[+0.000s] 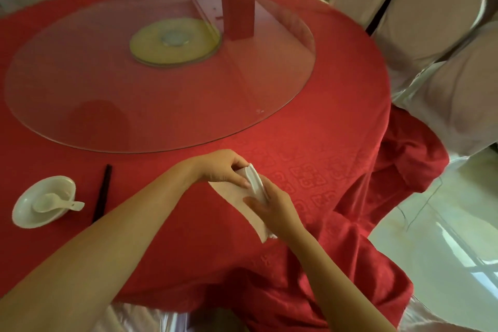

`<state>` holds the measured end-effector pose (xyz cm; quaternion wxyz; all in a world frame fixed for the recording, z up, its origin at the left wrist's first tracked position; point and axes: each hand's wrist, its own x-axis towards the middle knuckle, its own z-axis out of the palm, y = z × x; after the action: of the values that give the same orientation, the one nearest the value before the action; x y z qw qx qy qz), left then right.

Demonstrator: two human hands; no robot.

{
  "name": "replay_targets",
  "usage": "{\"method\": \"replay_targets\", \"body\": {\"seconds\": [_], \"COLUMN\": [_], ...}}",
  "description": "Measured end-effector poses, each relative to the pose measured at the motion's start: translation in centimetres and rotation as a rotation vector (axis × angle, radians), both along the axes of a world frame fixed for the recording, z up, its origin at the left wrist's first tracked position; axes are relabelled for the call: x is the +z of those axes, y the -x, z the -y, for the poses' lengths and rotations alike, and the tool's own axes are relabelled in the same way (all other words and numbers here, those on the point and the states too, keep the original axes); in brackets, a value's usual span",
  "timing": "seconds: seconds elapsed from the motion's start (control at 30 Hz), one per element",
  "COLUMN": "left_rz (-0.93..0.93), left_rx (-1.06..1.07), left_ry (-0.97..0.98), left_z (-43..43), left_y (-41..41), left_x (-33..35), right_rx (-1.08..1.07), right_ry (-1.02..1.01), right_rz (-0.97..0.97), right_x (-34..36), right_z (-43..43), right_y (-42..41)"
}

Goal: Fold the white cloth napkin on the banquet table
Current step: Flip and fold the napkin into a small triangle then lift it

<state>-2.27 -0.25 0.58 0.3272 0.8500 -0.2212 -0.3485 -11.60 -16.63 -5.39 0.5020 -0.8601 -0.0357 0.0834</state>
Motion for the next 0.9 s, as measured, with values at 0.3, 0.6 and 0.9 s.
{"method": "replay_targets", "body": {"seconds": [0.3,0.6,0.9], "left_rz": [0.29,0.06,-0.214], "left_rx": [0.263,0.407,0.516], "left_ry": [0.256,0.306,0.388], "left_z": [-1.8,-6.2,-11.7], "left_y": [-0.9,1.1,3.2], "left_x": [8.5,9.0,6.8], "right_rx": [0.03,0.381,0.429], "right_ry": [-0.34,-0.031,-0.156], "right_rz": [-0.165,-0.346,-0.395], "right_x": [11.4,14.8,12.3], "right_z": [1.7,2.1,0.1], "right_y": [-5.5,-8.7,-10.7]}}
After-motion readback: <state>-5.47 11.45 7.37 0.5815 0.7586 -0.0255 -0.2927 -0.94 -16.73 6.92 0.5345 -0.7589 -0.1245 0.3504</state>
